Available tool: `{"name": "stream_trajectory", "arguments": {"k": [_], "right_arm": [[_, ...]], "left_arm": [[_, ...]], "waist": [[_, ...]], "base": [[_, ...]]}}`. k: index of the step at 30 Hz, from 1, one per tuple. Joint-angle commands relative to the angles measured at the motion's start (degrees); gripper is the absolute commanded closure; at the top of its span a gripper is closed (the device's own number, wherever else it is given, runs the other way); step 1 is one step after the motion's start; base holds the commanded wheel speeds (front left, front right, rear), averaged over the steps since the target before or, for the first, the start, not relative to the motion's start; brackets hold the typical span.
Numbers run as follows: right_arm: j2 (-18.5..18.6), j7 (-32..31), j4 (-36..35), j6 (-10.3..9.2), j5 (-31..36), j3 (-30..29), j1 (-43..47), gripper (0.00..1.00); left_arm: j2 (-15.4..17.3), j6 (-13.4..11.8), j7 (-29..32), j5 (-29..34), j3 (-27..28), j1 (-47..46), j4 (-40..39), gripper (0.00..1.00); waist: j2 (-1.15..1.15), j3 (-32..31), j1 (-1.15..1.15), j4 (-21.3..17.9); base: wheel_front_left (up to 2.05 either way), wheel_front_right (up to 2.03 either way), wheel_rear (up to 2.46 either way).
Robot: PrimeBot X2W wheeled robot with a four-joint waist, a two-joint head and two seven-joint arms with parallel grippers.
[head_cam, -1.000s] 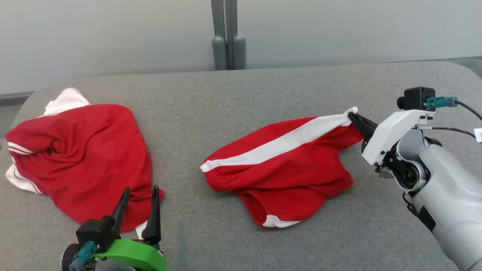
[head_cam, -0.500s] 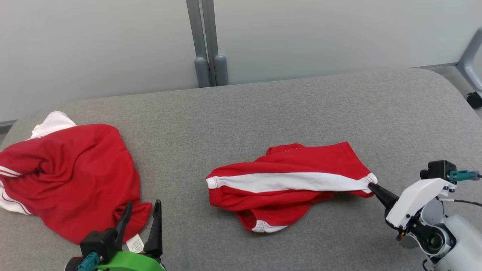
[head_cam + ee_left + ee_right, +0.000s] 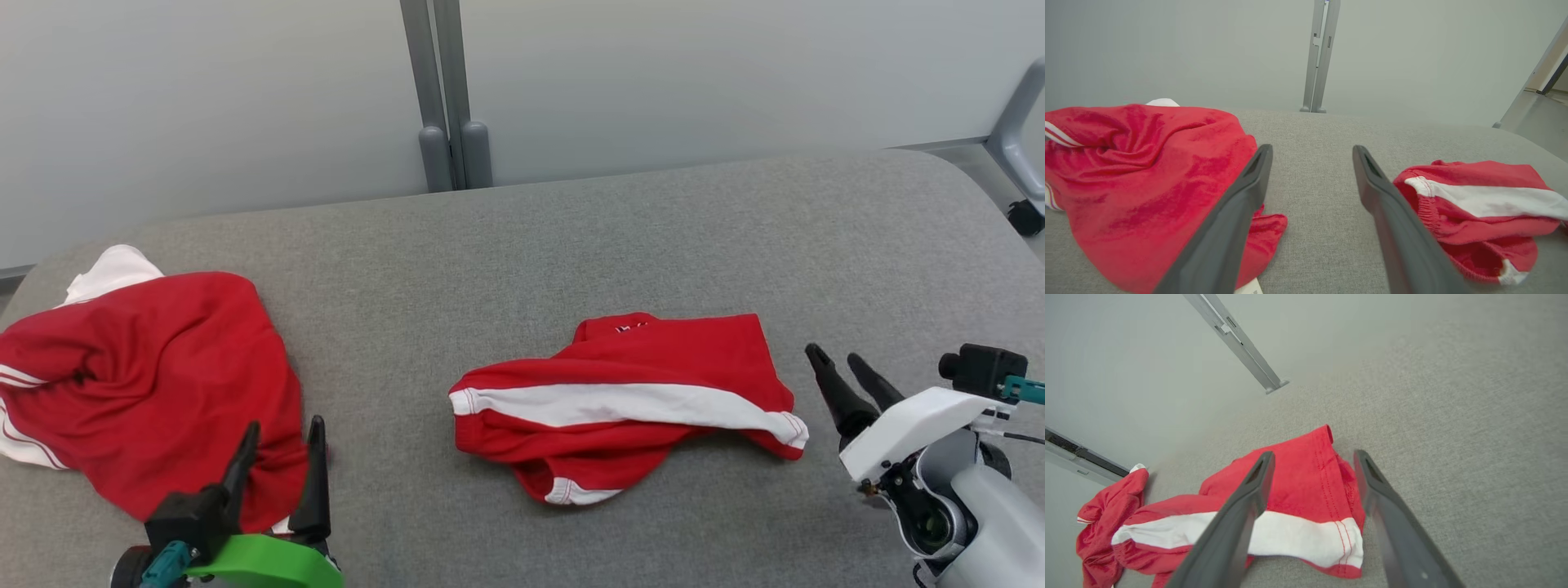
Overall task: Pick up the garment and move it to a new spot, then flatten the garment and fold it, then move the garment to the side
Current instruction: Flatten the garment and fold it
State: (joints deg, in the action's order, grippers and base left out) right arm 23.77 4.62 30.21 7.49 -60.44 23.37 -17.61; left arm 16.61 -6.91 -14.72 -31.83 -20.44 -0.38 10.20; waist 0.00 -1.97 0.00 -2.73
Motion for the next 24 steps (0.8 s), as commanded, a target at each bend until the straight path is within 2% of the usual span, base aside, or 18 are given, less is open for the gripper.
{"name": "stream_trajectory", "arguments": {"k": [1, 5, 8, 12, 17, 20, 24], "right_arm": [[-0.29, 2.49, -1.29, 0.0, 0.73, 0.06, 0.83, 0.0], [-0.61, 8.58, -4.68, 0.0, 3.68, 0.01, 2.2, 0.0], [-1.64, 10.31, -6.97, 0.0, 7.57, -2.09, 2.97, 0.0], [-4.9, 10.54, -11.99, 0.0, 16.81, -8.95, 5.34, 0.0], [-9.55, 10.55, -17.61, 0.0, 27.41, -17.58, 9.39, 0.0], [-11.48, 10.56, -18.22, 0.0, 32.91, -20.89, 10.81, 0.0], [-12.84, 10.56, -18.61, 0.0, 37.0, -21.74, 11.36, 0.0]], "left_arm": [[0.36, -0.27, -0.32, 0.6, 0.51, -0.3, -0.93, 0.0], [0.86, -1.23, -0.47, 2.21, 1.42, 0.52, -3.87, 0.0], [1.25, -1.69, -0.47, 3.22, 1.78, 1.1, -5.7, 0.0], [1.49, -1.97, -0.47, 5.76, 1.94, 1.3, -7.4, 0.0], [0.25, -2.12, -0.49, 7.6, 3.45, 1.06, -7.58, 0.0], [-0.48, -1.27, -0.49, 8.88, 4.64, 1.34, -6.54, 0.0], [-1.14, -0.64, -0.43, 9.81, 6.51, 1.95, -4.93, 0.0]], "waist": [[0.0, -0.1, 0.0, 0.03], [0.0, -0.51, 0.0, -0.15], [0.0, -0.76, 0.0, -0.35], [0.0, -1.05, 0.0, -0.47], [0.0, -1.29, 0.0, -0.17], [0.0, -1.12, 0.0, -0.09], [0.0, -0.95, 0.0, -0.21]], "base": [[0.0, 0.0, 0.0], [0.0, 0.0, 0.0], [0.0, 0.0, 0.0], [0.0, 0.0, 0.0], [0.0, 0.0, 0.0], [0.0, 0.0, 0.0], [0.0, 0.0, 0.0]]}}
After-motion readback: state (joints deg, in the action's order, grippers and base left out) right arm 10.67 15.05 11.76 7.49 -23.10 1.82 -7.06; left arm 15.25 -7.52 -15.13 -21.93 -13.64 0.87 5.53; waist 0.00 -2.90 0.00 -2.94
